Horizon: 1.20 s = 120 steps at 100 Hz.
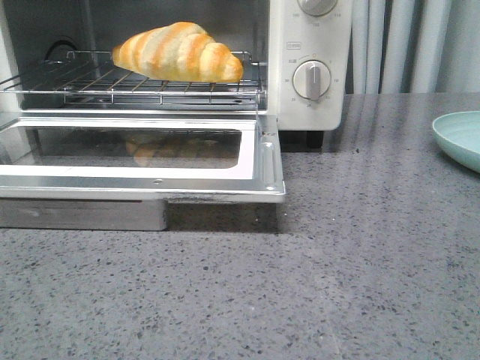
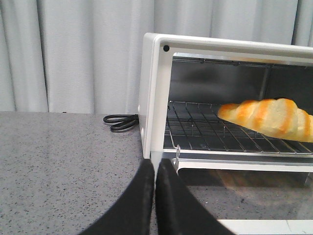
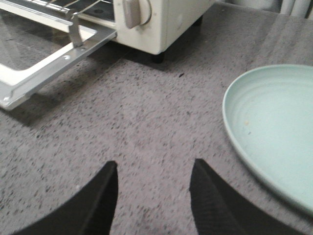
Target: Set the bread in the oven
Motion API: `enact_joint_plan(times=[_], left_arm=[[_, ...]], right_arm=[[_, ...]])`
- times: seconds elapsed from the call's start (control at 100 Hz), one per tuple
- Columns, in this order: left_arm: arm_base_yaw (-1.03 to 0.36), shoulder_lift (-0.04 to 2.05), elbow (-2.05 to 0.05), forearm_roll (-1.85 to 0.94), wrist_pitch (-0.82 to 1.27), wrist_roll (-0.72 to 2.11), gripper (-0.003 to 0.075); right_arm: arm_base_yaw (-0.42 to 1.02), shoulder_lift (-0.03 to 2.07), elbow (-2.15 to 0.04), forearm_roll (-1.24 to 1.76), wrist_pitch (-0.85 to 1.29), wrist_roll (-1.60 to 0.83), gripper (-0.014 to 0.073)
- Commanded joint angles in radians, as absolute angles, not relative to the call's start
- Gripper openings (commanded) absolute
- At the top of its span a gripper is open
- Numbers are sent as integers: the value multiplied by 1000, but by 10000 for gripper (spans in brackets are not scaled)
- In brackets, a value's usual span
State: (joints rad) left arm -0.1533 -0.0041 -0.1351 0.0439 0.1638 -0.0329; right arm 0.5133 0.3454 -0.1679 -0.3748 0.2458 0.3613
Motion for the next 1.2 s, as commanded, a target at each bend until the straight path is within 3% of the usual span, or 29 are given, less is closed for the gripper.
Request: enact_joint_plan(times=[0.0, 0.34, 0.68, 1.01, 1.19], left_arm=[[-152, -32, -160, 44, 77, -41, -21], [-152, -32, -160, 44, 77, -41, -21], [-152, -32, -160, 44, 77, -41, -21], [-152, -32, -160, 44, 77, -41, -21], [-152, -32, -160, 44, 77, -41, -21]], right_arm=[[495, 282, -141, -352, 152, 362, 309], [278, 97, 16, -320, 128, 360, 309], [41, 85, 24, -292, 116, 322, 309], [-188, 85, 24, -88, 86, 66, 309], [-205, 85, 24, -49, 62, -27, 309]])
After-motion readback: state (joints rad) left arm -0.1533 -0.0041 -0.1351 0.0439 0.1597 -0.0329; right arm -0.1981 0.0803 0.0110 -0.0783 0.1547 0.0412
